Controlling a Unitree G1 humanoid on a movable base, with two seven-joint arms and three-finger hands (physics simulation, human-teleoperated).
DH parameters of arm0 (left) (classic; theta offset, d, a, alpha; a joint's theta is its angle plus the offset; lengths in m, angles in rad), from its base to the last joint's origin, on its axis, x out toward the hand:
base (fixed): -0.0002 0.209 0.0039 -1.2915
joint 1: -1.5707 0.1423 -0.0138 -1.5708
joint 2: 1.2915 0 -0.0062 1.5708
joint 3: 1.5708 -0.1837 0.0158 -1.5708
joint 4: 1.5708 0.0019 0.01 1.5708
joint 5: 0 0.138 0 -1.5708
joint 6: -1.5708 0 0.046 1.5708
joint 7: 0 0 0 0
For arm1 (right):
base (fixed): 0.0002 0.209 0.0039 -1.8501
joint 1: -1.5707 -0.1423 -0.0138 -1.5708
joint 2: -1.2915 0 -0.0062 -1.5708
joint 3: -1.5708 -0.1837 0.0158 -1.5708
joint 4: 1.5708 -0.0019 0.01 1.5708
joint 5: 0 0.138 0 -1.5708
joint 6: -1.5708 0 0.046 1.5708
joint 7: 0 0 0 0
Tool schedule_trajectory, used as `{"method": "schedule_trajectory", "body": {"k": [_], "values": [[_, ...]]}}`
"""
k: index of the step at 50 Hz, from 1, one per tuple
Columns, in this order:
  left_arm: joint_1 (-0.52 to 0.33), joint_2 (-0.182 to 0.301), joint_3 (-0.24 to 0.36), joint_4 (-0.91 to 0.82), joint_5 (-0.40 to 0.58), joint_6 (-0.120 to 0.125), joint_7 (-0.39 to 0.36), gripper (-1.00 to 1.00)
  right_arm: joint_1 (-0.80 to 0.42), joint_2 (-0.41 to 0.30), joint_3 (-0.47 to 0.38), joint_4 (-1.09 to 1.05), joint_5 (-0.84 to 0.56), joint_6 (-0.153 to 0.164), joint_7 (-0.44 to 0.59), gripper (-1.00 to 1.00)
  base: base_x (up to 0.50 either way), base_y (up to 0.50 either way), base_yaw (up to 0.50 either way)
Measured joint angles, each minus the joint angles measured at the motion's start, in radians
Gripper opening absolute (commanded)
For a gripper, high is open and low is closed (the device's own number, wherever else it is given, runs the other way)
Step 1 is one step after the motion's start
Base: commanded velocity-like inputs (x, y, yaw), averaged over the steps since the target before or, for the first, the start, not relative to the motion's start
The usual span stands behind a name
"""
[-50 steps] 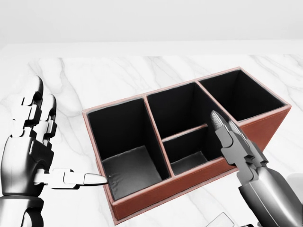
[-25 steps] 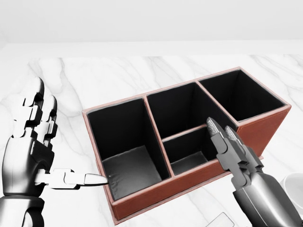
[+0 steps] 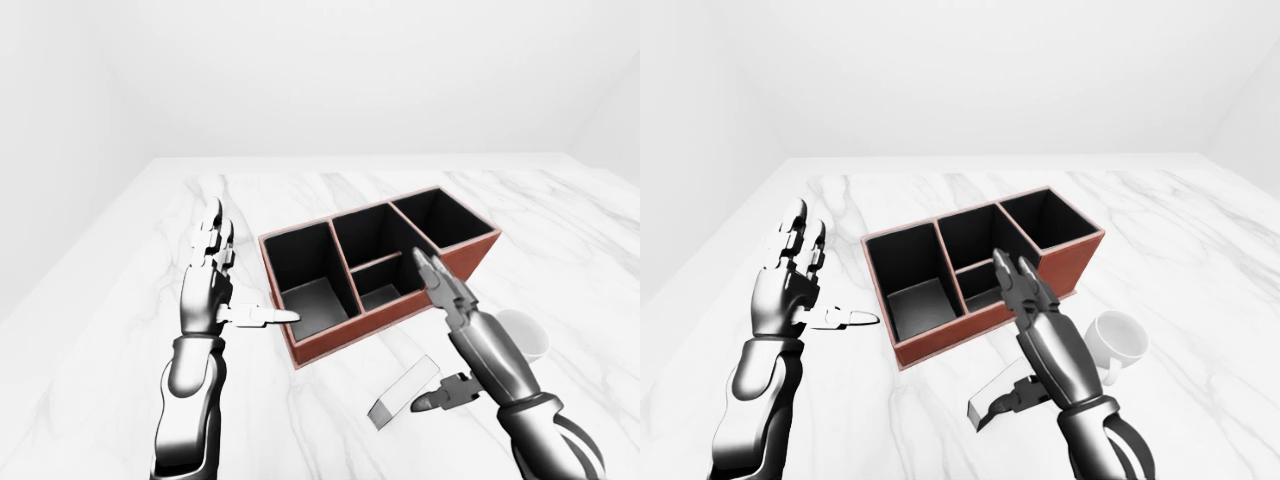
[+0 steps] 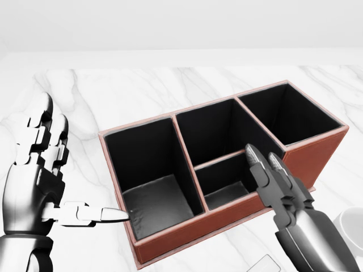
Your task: Pick up the book and place it in the front compartment of the caddy.
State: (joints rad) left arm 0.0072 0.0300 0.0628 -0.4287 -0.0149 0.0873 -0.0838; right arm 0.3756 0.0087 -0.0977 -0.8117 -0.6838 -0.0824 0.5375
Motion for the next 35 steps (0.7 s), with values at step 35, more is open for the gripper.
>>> {"method": "schedule_trajectory", "body": {"k": [35], "values": [[0.002, -0.002, -0.004, -0.01, 0.004, 0.0, 0.002, 1.0, 0.042, -0.005, 0.027, 0.058, -0.043, -0.005, -0.047, 1.0, 0.0, 0.0, 0.0]]}}
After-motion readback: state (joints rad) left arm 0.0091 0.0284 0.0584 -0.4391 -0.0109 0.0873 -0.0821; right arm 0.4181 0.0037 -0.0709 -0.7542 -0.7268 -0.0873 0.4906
